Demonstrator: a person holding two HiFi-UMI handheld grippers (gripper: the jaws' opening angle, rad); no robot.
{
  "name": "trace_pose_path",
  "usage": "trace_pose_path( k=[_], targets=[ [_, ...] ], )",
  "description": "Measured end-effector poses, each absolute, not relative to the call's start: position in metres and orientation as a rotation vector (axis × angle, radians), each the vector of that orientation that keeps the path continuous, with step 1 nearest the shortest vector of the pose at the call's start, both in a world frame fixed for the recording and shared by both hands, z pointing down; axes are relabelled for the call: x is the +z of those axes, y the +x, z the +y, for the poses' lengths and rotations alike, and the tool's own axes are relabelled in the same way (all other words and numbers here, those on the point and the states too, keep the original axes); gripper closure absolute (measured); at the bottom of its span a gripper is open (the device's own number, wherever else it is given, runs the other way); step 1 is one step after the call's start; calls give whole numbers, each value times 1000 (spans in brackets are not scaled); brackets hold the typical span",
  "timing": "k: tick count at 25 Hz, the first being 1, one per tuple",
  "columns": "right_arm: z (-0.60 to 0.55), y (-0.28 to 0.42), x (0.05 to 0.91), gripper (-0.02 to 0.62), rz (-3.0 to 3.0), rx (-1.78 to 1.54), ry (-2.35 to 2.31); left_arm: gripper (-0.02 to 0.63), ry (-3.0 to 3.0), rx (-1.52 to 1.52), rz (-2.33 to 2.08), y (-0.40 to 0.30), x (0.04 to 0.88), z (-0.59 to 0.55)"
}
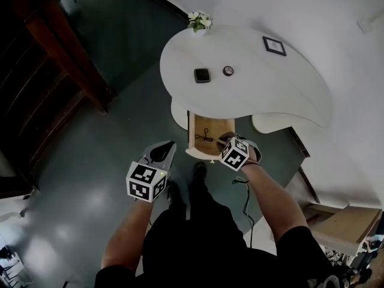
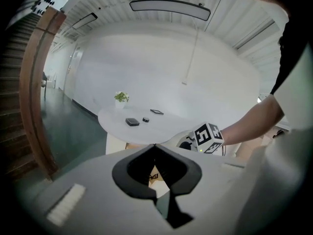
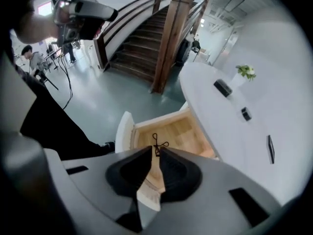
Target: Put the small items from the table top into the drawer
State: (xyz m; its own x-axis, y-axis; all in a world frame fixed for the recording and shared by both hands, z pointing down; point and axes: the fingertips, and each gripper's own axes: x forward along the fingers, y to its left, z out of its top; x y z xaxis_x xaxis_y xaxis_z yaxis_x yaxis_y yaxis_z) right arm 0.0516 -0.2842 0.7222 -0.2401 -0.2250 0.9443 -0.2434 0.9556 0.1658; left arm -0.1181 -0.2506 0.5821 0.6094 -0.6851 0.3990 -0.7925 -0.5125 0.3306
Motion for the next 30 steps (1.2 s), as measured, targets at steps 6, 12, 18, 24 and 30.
trace_pose_path(
  k=[6, 12, 18, 24, 30],
  targets=[
    [-259, 52, 666, 558, -1910, 49, 472, 594, 2407, 283, -1145, -116, 553, -245],
    [-243, 64, 618, 575, -2059, 131, 655, 595, 2420, 296, -1120, -101, 537, -239],
    [-239, 88, 566, 581, -2279, 283, 884, 595, 2457, 341, -1118, -73, 516, -240],
    [-236, 131, 517, 583, -2469, 325, 971, 595, 2486, 388, -1189, -29, 488, -242],
    [-227, 179, 467, 583, -2651, 321, 978, 595, 2476, 373, -1295, 19, 455, -236]
  ],
)
